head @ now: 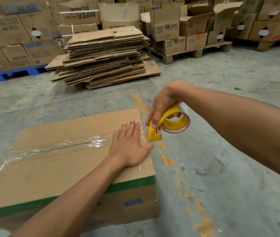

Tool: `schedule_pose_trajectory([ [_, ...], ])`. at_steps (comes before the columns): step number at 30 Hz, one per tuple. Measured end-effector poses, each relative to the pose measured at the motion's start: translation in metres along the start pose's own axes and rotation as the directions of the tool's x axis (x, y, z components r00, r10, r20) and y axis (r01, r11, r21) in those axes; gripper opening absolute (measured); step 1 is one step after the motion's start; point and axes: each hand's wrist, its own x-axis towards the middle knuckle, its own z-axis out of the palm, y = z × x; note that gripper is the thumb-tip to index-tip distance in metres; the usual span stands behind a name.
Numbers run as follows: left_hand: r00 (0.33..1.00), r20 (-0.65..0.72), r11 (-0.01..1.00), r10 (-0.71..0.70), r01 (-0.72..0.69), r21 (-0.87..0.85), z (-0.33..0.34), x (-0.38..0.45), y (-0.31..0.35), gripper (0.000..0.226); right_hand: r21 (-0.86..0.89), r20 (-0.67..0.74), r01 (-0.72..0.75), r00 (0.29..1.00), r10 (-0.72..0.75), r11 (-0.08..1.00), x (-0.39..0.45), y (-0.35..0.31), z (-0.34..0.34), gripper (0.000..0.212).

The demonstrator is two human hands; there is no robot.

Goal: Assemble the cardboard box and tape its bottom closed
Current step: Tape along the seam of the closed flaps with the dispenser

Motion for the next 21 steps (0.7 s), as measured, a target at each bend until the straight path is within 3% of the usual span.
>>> schedule_pose_trajectory([
  [3, 0.999, 0.04, 1.0, -0.005, 0.005, 0.012, -0.003, -0.005, 0.002, 0.094, -0.257, -0.118, -0.077, 0.992, 0.048, 0.963, -0.012, -0.022, -0.004, 0.069],
  [8, 0.998, 0.057, 1.0, 0.004, -0.005, 0.015, -0.007, -0.006, 0.006, 0.094, -0.438, -0.209, -0.072, 0.978, -0.024, 0.896, -0.033, -0.037, 0.028, 0.057],
  [11, 0.998, 0.069, 1.0, -0.004, 0.003, 0.016, -0.008, -0.007, 0.005, 0.094, -0.469, -0.309, -0.092, 0.949, -0.065, 0.878, -0.039, -0.042, 0.047, 0.058],
  [13, 0.998, 0.063, 1.0, 0.007, -0.009, 0.029, -0.007, -0.01, 0.005, 0.094, -0.396, -0.36, -0.106, 0.932, -0.048, 0.912, -0.047, -0.038, 0.058, 0.057],
  [16, 0.999, 0.044, 0.999, 0.029, -0.03, 0.022, -0.006, -0.01, 0.007, 0.092, -0.25, -0.441, -0.16, 0.897, 0.035, 0.955, -0.053, -0.032, 0.072, 0.048],
  [19, 0.998, 0.046, 0.999, 0.036, -0.037, 0.009, -0.005, -0.016, 0.006, 0.091, -0.328, -0.419, -0.417, 0.869, 0.265, 0.848, -0.04, 0.0, 0.123, 0.015],
  [21, 0.997, 0.032, 0.997, 0.07, -0.07, 0.02, 0.002, -0.017, 0.002, 0.091, -0.214, -0.3, -0.51, 0.846, 0.441, 0.833, -0.018, 0.041, 0.171, 0.032],
])
